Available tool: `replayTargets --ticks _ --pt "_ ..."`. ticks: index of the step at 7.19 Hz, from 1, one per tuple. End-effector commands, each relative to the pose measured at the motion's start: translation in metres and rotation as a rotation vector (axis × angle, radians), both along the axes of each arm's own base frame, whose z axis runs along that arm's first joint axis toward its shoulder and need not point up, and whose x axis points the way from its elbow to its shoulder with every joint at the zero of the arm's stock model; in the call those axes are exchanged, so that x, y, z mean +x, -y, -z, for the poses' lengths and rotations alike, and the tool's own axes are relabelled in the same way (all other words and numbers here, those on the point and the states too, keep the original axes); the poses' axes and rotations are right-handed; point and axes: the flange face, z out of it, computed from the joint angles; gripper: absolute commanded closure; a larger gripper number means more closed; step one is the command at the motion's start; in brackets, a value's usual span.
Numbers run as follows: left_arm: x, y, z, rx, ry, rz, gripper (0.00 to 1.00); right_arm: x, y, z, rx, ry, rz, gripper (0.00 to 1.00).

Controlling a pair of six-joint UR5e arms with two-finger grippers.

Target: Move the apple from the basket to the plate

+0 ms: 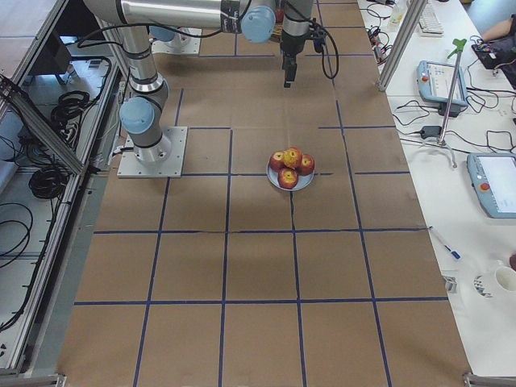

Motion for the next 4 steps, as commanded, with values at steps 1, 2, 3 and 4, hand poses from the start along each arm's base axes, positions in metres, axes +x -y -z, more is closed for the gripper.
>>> replayTargets --ticks 1,2,3,4 --pt "0.0 0.0 0.0001 0.0 0.0 0.0 0.01 0.0165 -0.0092 -0.0031 -0.001 -0.004 -0.02 0.0" --pt "0.0 0.0001 0.0 -0.001 0.0 0.0 0.01 0.0103 -0.0086 -0.0037 0.0 -0.003 -0.034 0.0" --pt "0.0 0.0004 0.0015 0.002 0.0 0.0 0.01 0.0074 -0.0102 -0.0062 0.0 0.001 -0.032 0.0" --pt "-0.0001 0.0031 0.005 0.005 0.0 0.0 0.01 0.0077 -0.0135 -0.0081 0.006 0.005 -0.03 0.0"
